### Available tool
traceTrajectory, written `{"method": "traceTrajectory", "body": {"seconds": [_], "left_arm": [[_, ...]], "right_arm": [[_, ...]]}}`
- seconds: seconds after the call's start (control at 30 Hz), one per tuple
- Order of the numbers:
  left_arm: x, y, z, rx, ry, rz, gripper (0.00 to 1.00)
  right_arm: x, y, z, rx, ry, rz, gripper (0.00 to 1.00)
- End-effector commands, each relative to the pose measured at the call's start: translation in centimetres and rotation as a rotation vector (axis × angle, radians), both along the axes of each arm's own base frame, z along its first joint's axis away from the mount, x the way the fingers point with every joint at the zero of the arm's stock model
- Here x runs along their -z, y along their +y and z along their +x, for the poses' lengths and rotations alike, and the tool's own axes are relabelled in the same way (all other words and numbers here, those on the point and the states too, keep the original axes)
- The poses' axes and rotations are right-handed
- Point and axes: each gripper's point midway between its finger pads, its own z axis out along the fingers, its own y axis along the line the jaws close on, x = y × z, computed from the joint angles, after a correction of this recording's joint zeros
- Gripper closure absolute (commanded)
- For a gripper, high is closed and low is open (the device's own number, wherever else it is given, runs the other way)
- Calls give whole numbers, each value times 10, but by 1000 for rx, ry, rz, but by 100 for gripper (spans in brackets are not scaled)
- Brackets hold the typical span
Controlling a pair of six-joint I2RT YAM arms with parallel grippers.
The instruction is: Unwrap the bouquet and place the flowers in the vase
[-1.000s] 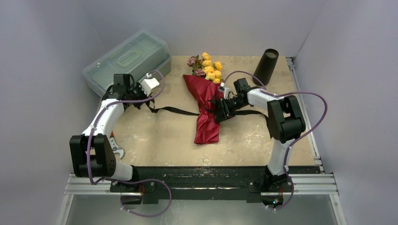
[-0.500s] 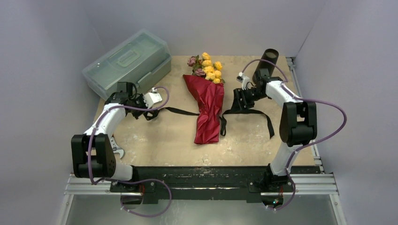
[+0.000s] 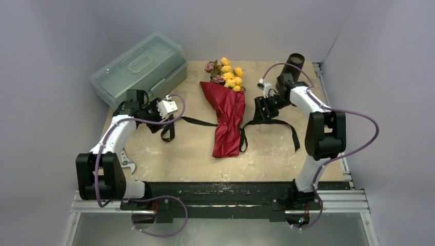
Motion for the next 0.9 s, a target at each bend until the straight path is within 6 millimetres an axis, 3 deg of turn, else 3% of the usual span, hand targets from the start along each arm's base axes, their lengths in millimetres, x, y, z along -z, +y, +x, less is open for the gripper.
{"method": "traceTrajectory", "body": {"seconds": [0.0,0.2,0.33,0.53,0.73,0.87], "left_arm": [[-51,-23,18,31,-145,-104,33],[-66,-69,16,124,-160,-114,33],[-73,-98,14,176,-188,-142,32],[-96,-131,24,191,-205,-241,32],[-110,-163,21,243,-213,-289,32],[-117,-182,16,269,-216,-329,32]], "right_arm": [[-8,-34,-9,-16,-68,-131,34],[-11,-113,-1,78,-130,-347,33],[-4,-150,7,145,-146,-484,33],[18,-164,18,151,-129,-553,38],[51,-167,20,155,-50,-565,42],[62,-172,19,159,-30,-592,54]]}}
